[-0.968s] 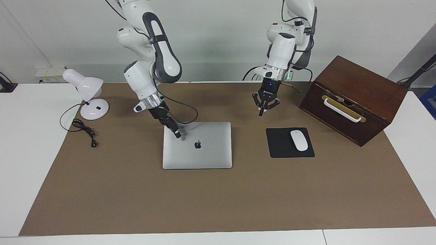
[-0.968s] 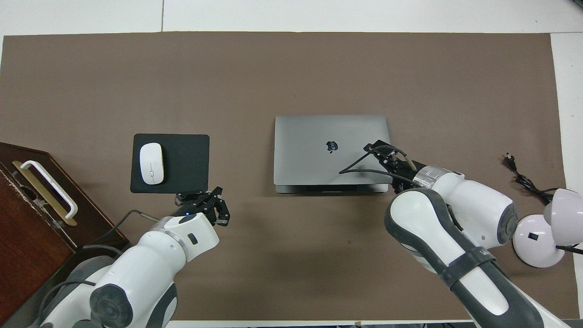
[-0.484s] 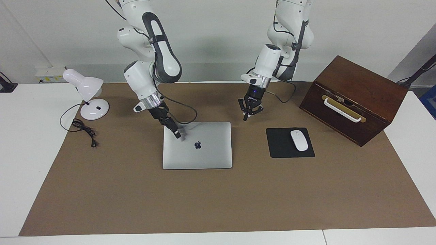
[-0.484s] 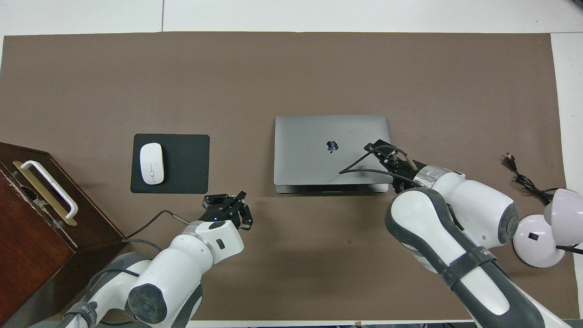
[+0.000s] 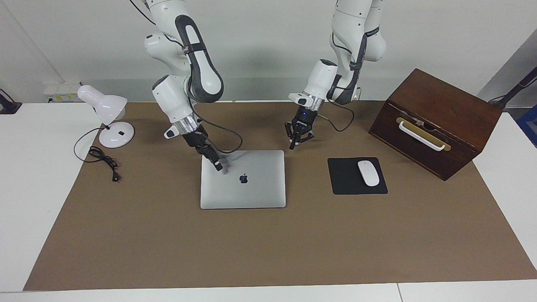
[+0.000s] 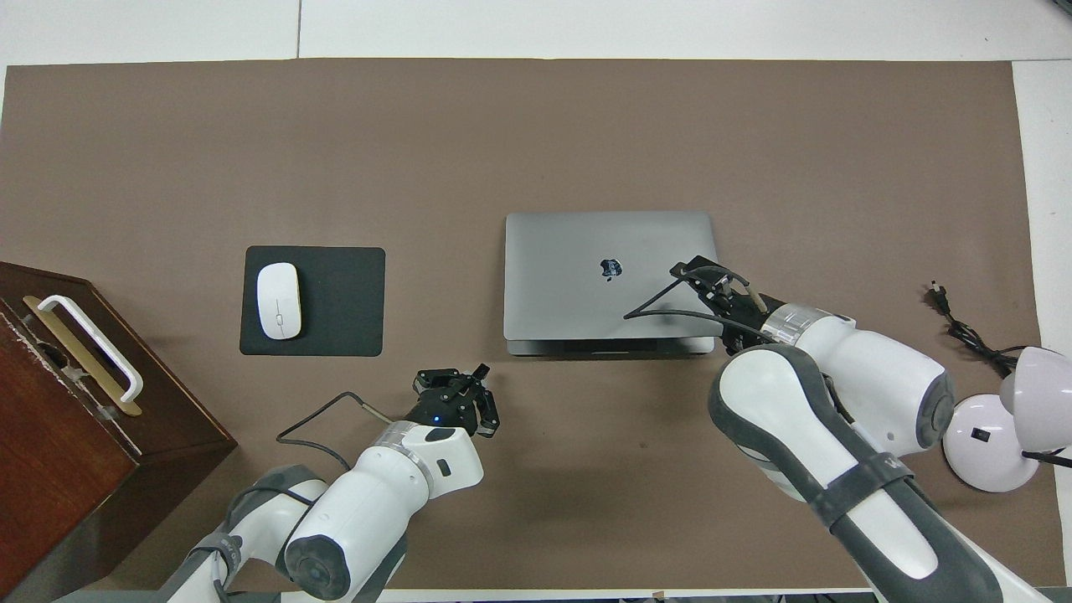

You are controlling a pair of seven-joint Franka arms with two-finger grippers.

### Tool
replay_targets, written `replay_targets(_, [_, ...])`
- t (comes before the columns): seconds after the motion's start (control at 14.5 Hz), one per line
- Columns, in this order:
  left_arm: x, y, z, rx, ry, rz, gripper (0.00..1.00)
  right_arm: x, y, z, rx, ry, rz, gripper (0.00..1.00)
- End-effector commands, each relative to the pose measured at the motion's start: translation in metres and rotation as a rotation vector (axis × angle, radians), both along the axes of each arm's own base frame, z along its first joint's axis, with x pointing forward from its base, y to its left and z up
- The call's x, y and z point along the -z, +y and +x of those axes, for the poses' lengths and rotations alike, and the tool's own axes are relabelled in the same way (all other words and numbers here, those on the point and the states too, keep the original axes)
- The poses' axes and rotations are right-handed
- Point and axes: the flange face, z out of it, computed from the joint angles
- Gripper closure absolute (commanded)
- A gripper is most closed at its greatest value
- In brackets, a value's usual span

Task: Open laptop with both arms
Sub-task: 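Hook the right gripper under the lid while the left gripper reaches forward, then lift the laptop lid upward with the right gripper, swinging it open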

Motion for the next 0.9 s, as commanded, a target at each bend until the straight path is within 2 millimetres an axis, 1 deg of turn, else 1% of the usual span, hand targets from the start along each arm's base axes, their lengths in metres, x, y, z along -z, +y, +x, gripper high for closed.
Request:
replay_targets(0.0, [0.003,-0.023,0.005,0.019,-0.015,-0.020,1.00,-0.008,0.012,0.020,-0.004,-0.036,0.025,0.02])
replay_targets(0.21, [0.004,-0.033,0.013,0.024,-0.023,-0.027,1.00,-0.013,0.010,0.029,0.004,-0.050,0.030,0.02])
replay_targets(0.28, [0.004,-0.033,0.014,0.025,-0.023,-0.026,1.00,-0.016,0.007,0.032,0.011,-0.056,0.033,0.02])
replay_targets(0.35, [0.005,-0.033,0.014,0.024,-0.022,-0.025,1.00,-0.014,0.007,0.034,0.013,-0.055,0.033,0.02])
replay_targets(0.48, [0.006,-0.037,0.019,0.026,-0.026,-0.028,1.00,-0.017,0.008,0.036,0.013,-0.060,0.035,0.02])
replay_targets(0.76, [0.012,-0.050,0.017,0.047,-0.022,-0.026,1.00,-0.018,0.008,0.038,0.010,-0.066,0.034,0.02])
replay_targets(0.83, [0.017,-0.052,0.018,0.048,-0.016,-0.021,1.00,-0.021,0.009,0.041,0.010,-0.074,0.037,0.02])
